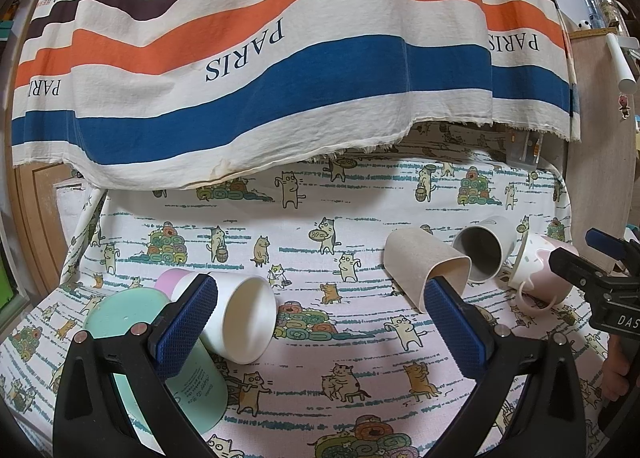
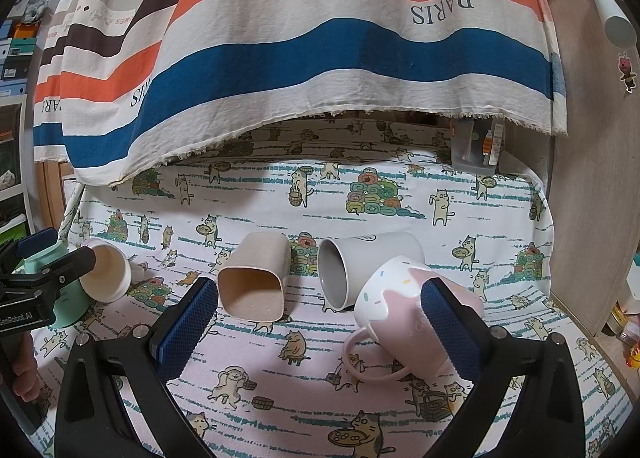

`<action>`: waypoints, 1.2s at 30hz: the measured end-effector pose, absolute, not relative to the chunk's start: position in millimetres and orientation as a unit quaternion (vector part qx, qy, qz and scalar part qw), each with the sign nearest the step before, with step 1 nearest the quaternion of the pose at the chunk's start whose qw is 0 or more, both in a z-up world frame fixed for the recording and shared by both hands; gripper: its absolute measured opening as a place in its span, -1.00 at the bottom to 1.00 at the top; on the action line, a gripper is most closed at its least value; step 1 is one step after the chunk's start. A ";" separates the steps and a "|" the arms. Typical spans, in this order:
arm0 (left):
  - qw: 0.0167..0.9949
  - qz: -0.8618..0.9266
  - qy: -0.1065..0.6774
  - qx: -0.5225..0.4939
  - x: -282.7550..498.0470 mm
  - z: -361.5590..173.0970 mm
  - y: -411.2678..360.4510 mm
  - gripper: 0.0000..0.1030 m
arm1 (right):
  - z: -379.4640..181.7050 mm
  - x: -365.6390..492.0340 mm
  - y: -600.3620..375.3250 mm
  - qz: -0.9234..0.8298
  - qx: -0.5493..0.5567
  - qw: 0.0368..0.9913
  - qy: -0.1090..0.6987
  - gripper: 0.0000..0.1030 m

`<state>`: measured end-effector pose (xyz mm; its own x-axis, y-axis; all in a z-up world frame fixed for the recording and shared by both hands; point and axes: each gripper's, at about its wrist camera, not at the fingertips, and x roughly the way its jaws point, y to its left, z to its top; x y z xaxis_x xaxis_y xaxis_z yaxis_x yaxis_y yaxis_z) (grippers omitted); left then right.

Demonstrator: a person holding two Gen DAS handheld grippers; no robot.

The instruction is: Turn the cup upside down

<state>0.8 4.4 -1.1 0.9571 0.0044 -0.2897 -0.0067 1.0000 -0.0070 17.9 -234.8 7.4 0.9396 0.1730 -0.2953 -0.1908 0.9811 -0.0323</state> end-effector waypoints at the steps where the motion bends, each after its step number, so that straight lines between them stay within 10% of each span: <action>1: 0.989 0.003 0.146 -0.004 0.8 -1.1 5.2 0.99 | 7.5 17.7 -234.5 0.092 -0.030 0.984 0.147 0.99; 24: 0.998 -0.022 0.061 0.013 -15.2 77.6 1.7 0.99 | 80.4 -10.6 -222.7 0.111 -0.045 0.988 0.102 0.99; 36: 0.981 -0.011 0.183 -0.068 30.7 37.0 36.7 0.99 | 57.7 46.6 -193.6 0.119 -0.016 0.968 0.219 0.99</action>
